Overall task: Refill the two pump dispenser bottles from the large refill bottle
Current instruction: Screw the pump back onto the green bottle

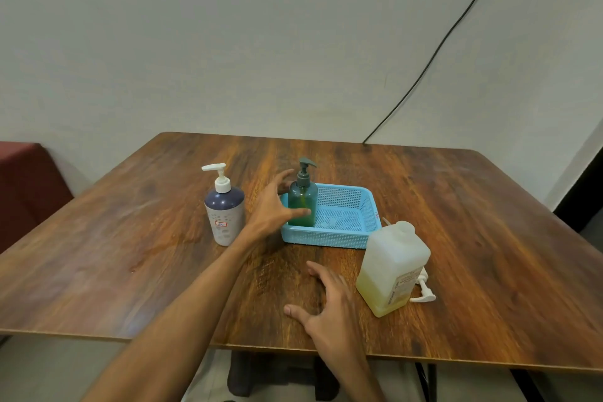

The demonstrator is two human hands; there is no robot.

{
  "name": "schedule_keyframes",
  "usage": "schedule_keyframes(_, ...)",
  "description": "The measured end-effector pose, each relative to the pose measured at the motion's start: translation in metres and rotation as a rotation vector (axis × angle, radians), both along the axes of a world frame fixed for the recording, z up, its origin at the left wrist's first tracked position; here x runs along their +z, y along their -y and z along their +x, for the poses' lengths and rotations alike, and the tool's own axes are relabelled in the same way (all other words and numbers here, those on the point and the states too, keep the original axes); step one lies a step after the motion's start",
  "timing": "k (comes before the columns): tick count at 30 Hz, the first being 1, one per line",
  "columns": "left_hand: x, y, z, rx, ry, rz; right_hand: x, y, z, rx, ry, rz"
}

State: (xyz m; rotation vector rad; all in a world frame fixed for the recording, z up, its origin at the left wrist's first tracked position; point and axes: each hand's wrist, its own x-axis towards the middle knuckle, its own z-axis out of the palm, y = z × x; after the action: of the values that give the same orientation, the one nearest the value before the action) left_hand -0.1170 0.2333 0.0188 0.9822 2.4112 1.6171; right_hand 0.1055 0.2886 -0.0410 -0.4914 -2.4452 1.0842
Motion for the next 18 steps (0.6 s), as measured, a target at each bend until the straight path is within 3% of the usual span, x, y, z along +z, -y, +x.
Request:
schedule_keyframes(4, 0.006, 0.008, 0.019, 0.052, -0.016, 0.101, 0.001, 0.001, 0.001, 0.006, -0.002, 0.001)
schedule_keyframes(13, 0.005, 0.076, 0.1, 0.407, -0.147, 0.401, 0.002, 0.003, 0.006, -0.016, -0.02, -0.056)
schedule_keyframes(18, -0.016, 0.109, 0.076, 0.622, -0.171, 0.446, 0.002, 0.005, 0.007, -0.042, -0.058, -0.09)
